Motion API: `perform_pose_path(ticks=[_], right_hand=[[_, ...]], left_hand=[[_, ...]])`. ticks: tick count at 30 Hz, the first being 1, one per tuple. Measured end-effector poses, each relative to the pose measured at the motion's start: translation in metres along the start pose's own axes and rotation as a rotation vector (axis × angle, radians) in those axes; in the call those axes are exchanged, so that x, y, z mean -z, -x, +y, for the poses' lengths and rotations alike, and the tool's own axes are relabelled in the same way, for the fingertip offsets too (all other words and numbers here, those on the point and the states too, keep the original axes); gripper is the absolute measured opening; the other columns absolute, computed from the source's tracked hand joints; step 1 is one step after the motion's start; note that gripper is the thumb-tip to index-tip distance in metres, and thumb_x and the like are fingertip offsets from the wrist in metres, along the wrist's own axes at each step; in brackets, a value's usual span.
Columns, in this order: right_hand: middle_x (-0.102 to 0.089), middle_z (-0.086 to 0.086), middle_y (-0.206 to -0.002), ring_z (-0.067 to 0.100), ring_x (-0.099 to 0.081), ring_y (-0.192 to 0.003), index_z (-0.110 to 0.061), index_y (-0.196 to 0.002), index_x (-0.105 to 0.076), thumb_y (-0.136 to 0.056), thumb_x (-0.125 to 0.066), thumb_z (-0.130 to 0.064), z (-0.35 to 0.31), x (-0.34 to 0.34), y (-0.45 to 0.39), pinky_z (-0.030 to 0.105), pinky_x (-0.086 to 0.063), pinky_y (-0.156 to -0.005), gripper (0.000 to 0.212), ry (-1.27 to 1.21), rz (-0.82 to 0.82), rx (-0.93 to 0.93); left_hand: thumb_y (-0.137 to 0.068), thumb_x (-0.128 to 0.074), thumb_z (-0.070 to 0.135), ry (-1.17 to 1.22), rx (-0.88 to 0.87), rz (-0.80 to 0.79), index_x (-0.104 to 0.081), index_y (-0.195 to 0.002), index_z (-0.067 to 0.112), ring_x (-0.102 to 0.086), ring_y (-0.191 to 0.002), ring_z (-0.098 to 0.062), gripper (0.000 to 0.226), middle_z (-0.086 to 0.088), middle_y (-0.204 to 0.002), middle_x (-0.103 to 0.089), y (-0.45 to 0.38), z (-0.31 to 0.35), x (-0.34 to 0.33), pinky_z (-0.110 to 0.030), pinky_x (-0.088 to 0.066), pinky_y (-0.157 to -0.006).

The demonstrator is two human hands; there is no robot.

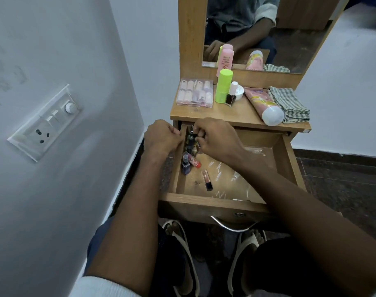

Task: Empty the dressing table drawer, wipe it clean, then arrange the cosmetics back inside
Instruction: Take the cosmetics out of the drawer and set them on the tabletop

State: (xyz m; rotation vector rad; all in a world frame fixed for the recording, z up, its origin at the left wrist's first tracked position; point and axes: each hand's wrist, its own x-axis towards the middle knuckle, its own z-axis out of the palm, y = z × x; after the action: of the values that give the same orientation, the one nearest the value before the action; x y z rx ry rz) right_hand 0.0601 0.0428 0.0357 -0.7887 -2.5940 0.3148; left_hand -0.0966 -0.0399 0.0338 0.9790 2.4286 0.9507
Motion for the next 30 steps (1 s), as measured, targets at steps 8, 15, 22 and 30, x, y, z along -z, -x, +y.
perform_pose_path(ticks=[8,15,22,30], right_hand=[[-0.067,0.001,-0.106,0.024,-0.064,-0.097,-0.025,-0.118,-0.069,-0.087,-0.077,-0.018,-0.007,-0.012,0.000,0.038,-0.055,-0.075,0.033,0.040,-0.066,0.009],[-0.069,-0.005,-0.089,0.018,-0.068,-0.087,-0.023,-0.090,-0.072,-0.081,-0.080,-0.010,-0.004,-0.001,-0.004,0.032,-0.055,-0.069,0.018,-0.020,-0.136,-0.069],[-0.073,-0.007,-0.075,-0.003,-0.069,-0.068,-0.022,-0.087,-0.077,-0.080,-0.074,0.001,0.008,0.066,-0.016,0.014,-0.055,-0.062,0.024,-0.354,0.010,-0.200],[-0.075,0.000,-0.079,0.015,-0.071,-0.068,-0.014,-0.097,-0.078,-0.077,-0.068,-0.007,0.029,0.087,-0.023,0.042,-0.063,-0.069,0.024,-0.266,0.329,-0.274]], left_hand=[[-0.083,-0.087,0.025,0.019,0.038,-0.045,-0.070,-0.071,0.028,-0.076,-0.086,-0.024,0.022,0.003,-0.090,-0.077,-0.002,0.003,0.000,-0.042,-0.065,-0.087],[-0.083,-0.088,0.022,0.006,0.003,-0.034,-0.071,-0.071,0.030,-0.075,-0.085,-0.020,0.022,0.011,-0.080,-0.072,0.000,0.005,0.001,-0.040,-0.064,-0.089],[-0.085,-0.085,0.016,-0.052,-0.093,-0.004,-0.071,-0.068,0.031,-0.069,-0.079,-0.009,0.028,0.017,-0.072,-0.066,0.005,0.007,0.002,-0.036,-0.063,-0.085],[-0.086,-0.084,0.015,-0.103,-0.121,0.047,-0.077,-0.077,0.027,-0.071,-0.082,-0.014,0.017,0.014,-0.073,-0.065,0.009,0.013,0.001,-0.039,-0.064,-0.080]])
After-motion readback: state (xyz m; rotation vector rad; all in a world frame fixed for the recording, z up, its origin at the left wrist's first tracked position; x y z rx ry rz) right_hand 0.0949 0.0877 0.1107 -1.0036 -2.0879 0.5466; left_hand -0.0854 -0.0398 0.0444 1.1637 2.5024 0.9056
